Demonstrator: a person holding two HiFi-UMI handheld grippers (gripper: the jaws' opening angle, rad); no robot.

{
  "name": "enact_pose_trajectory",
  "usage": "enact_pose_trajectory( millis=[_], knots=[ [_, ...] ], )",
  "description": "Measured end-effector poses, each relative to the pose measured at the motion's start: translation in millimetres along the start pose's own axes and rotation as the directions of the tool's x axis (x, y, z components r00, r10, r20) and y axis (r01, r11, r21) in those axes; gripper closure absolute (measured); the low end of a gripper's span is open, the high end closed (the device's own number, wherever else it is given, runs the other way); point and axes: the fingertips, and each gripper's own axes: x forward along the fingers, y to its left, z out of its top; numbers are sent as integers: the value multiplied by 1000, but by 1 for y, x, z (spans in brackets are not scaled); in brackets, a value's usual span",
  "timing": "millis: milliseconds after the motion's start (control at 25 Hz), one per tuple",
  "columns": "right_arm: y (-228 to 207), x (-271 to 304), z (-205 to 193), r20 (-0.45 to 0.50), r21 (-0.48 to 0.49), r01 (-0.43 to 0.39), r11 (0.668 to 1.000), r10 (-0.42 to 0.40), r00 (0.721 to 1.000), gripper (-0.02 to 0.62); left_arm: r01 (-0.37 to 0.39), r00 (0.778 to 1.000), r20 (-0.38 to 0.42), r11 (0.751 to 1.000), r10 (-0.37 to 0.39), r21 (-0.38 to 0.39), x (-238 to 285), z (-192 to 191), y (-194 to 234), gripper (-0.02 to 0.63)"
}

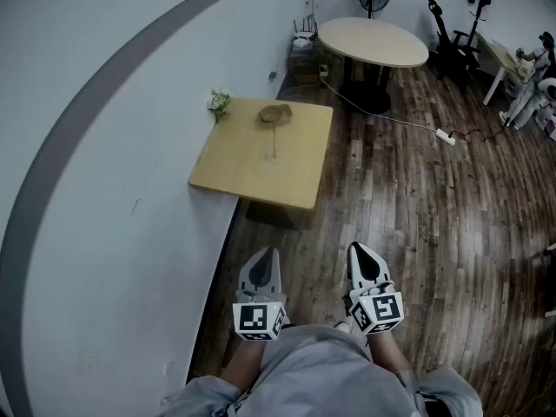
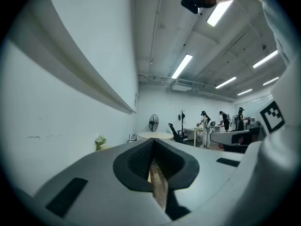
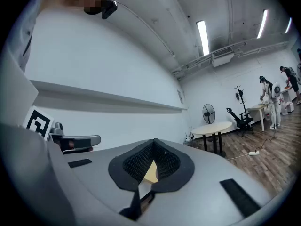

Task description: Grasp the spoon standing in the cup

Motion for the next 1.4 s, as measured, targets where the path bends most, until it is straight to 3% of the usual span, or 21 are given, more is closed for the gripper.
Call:
enact_pose_trajectory(
  millis=[440, 720, 1000, 1160, 1400],
  knots=[
    [-20, -7, -2, 1, 8, -14, 1000, 14, 1000, 597, -15, 1000, -15, 1000, 16, 18, 6, -4, -20, 604],
    [-36, -13, -1, -13, -66, -82, 994, 81, 997, 597, -42, 999, -30, 998, 43, 38, 15, -10, -47, 604],
    [-57, -13, -16, -60, -52, -124, 991, 121, 991, 597, -63, 994, -87, 997, 66, 36, 16, -25, -69, 604],
    [-68, -3, -19, -70, -34, -108, 994, 105, 992, 597, -71, 993, -96, 997, 75, 36, 24, -26, -62, 604],
    [-89, 52, -15, -77, -69, -58, 996, 52, 996, 597, -75, 995, -72, 997, 75, 3, 78, -22, -23, 604]
  ],
)
